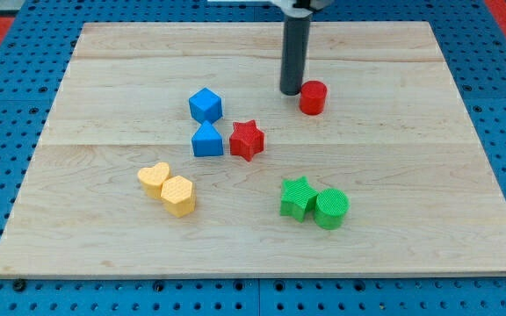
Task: Slide the green circle and the green star up a bit
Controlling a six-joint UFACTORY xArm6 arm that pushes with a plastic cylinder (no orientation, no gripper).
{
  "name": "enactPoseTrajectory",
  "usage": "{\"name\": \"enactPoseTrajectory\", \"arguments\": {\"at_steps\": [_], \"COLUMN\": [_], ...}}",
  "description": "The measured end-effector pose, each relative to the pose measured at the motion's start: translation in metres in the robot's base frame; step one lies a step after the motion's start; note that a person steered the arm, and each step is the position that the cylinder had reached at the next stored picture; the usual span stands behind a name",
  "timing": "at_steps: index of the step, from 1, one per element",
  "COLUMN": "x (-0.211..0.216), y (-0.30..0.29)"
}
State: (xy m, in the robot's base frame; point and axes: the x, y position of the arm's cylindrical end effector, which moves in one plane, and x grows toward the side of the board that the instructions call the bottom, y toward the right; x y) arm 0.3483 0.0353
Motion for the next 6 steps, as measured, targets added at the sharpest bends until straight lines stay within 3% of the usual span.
{"name": "enactPoseTrajectory", "arguments": {"at_steps": [1,2,3,4,5,6], "x": [0.044,0.048,0.081,0.176,0.227,0.229], "y": [-0.009,0.021,0.118,0.132,0.105,0.045]}}
